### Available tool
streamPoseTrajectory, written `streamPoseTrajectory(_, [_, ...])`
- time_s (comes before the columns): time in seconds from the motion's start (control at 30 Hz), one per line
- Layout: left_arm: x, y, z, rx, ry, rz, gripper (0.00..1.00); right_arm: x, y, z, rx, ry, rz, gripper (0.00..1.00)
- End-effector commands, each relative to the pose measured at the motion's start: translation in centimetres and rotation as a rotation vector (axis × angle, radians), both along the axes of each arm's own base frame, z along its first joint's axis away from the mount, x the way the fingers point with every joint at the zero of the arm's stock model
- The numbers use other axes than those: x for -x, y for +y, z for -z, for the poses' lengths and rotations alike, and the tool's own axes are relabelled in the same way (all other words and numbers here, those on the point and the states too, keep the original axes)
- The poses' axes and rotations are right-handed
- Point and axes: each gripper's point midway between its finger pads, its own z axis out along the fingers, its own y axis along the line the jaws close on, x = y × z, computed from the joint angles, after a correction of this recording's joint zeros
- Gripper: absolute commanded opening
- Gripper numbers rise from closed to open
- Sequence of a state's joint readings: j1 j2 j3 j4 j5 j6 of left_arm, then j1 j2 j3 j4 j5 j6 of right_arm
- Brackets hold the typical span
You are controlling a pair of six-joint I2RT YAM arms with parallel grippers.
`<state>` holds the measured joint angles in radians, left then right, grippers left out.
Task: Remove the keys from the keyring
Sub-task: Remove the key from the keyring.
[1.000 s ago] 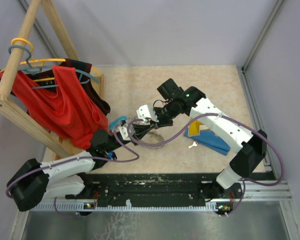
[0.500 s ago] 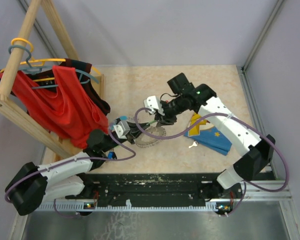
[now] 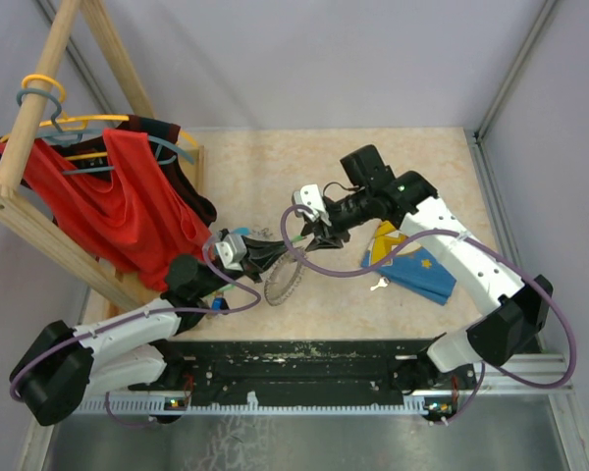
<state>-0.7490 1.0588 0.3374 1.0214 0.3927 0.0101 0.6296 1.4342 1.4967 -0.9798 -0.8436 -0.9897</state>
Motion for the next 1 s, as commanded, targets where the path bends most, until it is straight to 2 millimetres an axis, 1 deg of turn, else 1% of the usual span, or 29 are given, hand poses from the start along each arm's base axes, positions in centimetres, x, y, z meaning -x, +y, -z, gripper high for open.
streamPoseTrajectory(0.0, [1.29, 0.27, -3.34, 0.089, -0.081, 0.046, 0.00, -0.28, 0.73, -1.86, -0.067, -0.029, -0.002, 0.38])
streamPoseTrajectory(0.2, [1.37, 0.17, -3.14, 0.083, -0.074, 0.058, 0.00, -0.42, 0.00, -2.70, -0.049, -0.069, 0.013, 0.41])
streamPoseTrajectory(0.3, [1.56, -0.01, -3.22, 0.082, -0.074, 0.075, 0.00, -0.47, 0.07, -2.45, -0.048, -0.062, 0.014, 0.47])
streamPoseTrajectory(0.47, [1.80, -0.13, -3.42, 0.085, -0.075, 0.092, 0.00, -0.84, 0.21, -2.37, -0.046, -0.062, 0.025, 0.49])
streamPoseTrajectory(0.53, [1.85, -0.12, -3.43, 0.085, -0.074, 0.094, 0.00, -0.83, 0.31, -2.29, -0.048, -0.056, 0.022, 0.46])
streamPoseTrajectory(0.7, [1.86, -0.10, -3.60, 0.090, -0.075, 0.095, 0.00, -0.34, 0.55, -2.06, -0.060, -0.030, -0.001, 0.34])
streamPoseTrajectory(0.8, [1.85, -0.08, -3.74, 0.095, -0.076, 0.095, 0.00, -0.10, 0.71, -2.05, -0.065, -0.017, -0.013, 0.32])
streamPoseTrajectory(0.97, [1.94, -0.16, -3.83, 0.103, -0.073, 0.105, 0.00, 0.04, 0.87, -1.71, -0.063, -0.002, -0.023, 0.32])
